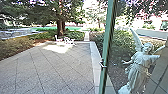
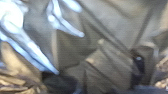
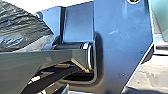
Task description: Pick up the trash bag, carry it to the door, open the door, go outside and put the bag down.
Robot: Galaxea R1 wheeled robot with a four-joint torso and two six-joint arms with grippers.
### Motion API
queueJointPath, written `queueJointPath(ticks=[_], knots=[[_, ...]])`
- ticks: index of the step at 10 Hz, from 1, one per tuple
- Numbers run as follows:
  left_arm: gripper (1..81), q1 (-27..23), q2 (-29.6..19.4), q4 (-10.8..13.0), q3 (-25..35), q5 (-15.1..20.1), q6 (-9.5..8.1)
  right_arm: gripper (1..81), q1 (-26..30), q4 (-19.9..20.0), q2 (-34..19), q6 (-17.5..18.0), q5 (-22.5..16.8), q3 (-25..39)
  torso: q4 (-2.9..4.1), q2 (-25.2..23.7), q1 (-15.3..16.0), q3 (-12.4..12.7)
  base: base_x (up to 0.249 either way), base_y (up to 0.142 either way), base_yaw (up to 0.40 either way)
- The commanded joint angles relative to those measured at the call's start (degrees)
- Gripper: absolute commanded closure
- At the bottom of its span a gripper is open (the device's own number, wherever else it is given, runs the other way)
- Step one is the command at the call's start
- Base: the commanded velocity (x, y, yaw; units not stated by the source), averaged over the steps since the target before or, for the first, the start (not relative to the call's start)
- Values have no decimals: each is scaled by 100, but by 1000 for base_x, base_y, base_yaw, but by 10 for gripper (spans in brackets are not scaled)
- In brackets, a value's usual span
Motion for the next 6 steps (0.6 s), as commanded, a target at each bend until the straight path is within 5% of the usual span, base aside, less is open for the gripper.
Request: queueJointPath(ticks=[1, 6], knots=[[811, -301, -13, 55, 19, 315, 10, 10, 247, -33, 88, -14, -392, 70, 0, 0, 0, 0, 115, 0, 0], [811, -301, -13, 55, 20, 307, 10, 10, 264, -33, 88, -13, -392, 43, 0, 2, 0, 0, 115, 0, 0]])
